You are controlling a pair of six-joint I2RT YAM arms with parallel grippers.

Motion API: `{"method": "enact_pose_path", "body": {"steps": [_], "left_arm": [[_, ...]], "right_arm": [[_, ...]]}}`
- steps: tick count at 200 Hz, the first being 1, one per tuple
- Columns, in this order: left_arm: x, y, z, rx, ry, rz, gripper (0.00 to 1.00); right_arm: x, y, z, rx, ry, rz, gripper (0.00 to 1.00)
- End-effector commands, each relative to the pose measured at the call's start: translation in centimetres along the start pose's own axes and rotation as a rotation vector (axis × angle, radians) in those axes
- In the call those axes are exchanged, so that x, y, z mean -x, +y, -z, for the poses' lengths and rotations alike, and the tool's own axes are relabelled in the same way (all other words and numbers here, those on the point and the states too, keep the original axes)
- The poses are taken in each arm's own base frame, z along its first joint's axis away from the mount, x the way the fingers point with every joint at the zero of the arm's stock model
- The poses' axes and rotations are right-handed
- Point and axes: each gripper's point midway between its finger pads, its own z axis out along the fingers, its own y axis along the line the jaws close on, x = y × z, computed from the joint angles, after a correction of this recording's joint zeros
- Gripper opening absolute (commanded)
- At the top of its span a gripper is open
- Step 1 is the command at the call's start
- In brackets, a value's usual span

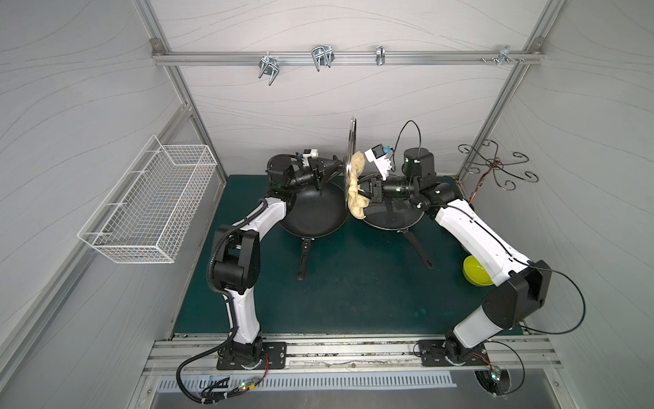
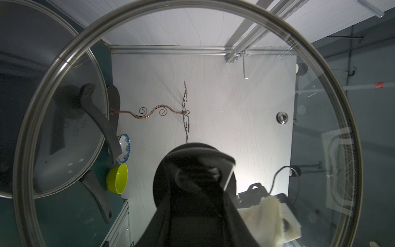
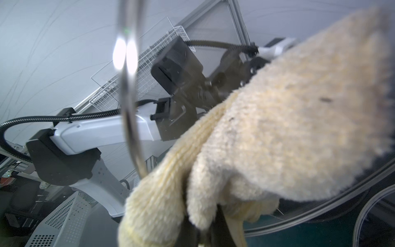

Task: Wipe the pot lid with a cloth
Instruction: Wipe the pot lid.

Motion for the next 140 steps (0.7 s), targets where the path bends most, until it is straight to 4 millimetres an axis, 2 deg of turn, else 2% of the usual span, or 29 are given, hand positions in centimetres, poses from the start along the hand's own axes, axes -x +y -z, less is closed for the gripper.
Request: {"method": "enact_pose_path", "body": {"steps": [1, 41, 65, 108, 140], "left_arm": [[-3.4, -6.4, 0.8, -0.099, 0.076, -0.258, 0.00], [-5.4, -6.9, 1.2, -0.111, 0.172, -0.299, 0.00], [-6.6, -7.4, 1.6, -0.117, 0.222, -0.320, 0.00], [-8.5, -8.2, 2.3, -0.125, 0.295, -0.326, 0.00], [-8.8, -9.1, 2.6, -0.141, 0.280, -0.318, 0.00]], "right_arm": [[3.7, 1.7, 0.3, 0.026, -0.091, 0.071, 0.00], [6.8, -3.0, 0.1, -0.138, -0.177, 0.051, 0.00], [7.7, -6.0, 0.0, -0.206, -0.208, 0.013, 0.00], [7.5, -11.1, -0.6, -0.314, -0.212, -0.039, 0.00], [6.1, -14.6, -1.4, -0.366, -0.190, -0.081, 0.00]]}}
